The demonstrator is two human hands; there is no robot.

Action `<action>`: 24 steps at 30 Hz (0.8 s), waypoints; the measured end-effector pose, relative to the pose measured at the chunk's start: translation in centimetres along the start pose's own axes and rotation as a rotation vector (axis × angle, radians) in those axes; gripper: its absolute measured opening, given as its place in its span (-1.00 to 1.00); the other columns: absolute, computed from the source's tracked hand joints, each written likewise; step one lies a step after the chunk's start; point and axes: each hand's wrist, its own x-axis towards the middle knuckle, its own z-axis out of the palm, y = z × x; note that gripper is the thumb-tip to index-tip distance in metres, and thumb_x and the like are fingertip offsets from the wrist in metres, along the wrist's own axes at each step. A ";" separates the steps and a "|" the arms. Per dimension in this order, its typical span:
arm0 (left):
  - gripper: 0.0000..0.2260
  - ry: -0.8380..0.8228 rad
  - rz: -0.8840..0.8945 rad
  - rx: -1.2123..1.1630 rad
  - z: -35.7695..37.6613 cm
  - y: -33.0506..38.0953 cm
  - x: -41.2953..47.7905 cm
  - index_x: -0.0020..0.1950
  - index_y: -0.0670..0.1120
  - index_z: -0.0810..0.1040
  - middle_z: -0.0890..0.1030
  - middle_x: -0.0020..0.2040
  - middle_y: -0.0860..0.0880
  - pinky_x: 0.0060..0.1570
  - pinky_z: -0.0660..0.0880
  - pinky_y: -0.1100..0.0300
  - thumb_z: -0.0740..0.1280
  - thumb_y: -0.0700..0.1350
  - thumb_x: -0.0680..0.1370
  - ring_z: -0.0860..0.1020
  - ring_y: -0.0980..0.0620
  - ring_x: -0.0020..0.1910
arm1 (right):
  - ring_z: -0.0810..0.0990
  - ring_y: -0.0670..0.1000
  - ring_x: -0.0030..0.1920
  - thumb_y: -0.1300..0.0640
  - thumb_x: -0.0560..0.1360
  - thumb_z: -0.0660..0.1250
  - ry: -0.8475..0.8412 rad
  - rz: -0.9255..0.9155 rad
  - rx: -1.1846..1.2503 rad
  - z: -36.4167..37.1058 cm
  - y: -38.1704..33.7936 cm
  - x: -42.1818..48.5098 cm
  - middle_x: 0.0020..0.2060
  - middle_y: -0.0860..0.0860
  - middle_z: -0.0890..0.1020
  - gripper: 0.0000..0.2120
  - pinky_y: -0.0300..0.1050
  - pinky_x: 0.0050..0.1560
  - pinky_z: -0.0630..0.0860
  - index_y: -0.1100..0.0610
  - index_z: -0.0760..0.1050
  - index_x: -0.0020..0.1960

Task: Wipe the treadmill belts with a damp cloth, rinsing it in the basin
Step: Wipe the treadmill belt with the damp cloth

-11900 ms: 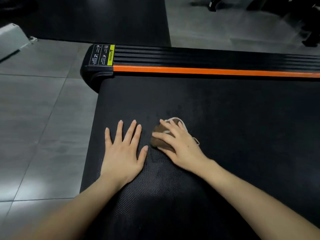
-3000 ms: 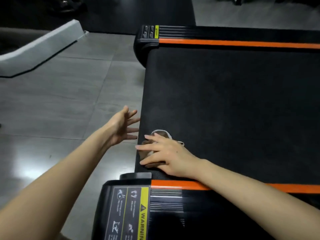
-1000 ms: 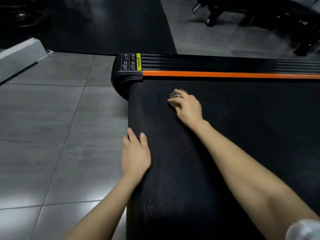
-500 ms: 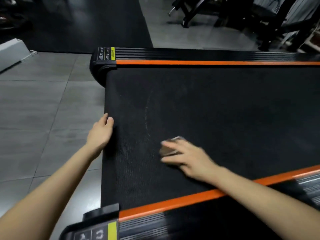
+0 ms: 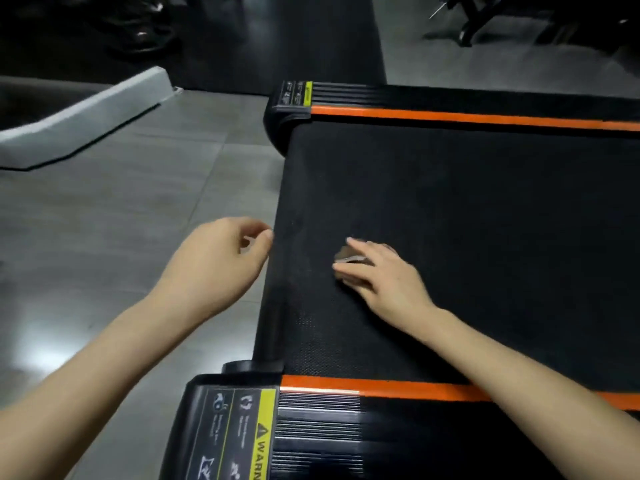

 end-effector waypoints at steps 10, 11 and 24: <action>-0.72 -0.078 -0.209 0.066 1.5 -1.3 1.5 0.12 -0.11 0.58 0.58 0.07 -0.14 -0.08 0.41 0.05 0.12 -0.04 0.63 0.52 -0.16 0.05 | 0.47 0.24 0.25 0.20 0.35 0.50 -0.177 0.135 -0.137 0.8 -1.8 1.0 0.30 0.04 0.50 -0.63 0.14 -0.08 0.56 -0.09 0.62 0.10; -0.73 -0.066 -0.244 0.029 0.7 -1.5 1.1 0.12 -0.11 0.58 0.58 0.06 -0.13 -0.09 0.40 0.06 0.12 -0.05 0.63 0.53 -0.15 0.04 | 0.45 0.22 0.27 0.18 0.38 0.48 -0.220 0.167 -0.121 0.4 -2.1 1.2 0.31 0.03 0.49 -0.67 0.16 -0.04 0.56 -0.09 0.62 0.10; -0.86 0.130 -0.826 -0.702 -23.0 -6.0 -11.1 0.04 -0.04 0.62 0.64 0.01 0.08 -0.04 0.43 0.33 0.36 -0.05 0.53 0.57 0.08 0.05 | 0.55 0.08 0.11 -0.13 0.49 0.30 -0.561 0.212 0.262 -14.7 -30.1 11.8 0.12 -0.06 0.59 -0.72 -0.09 0.05 0.43 -0.12 0.47 0.17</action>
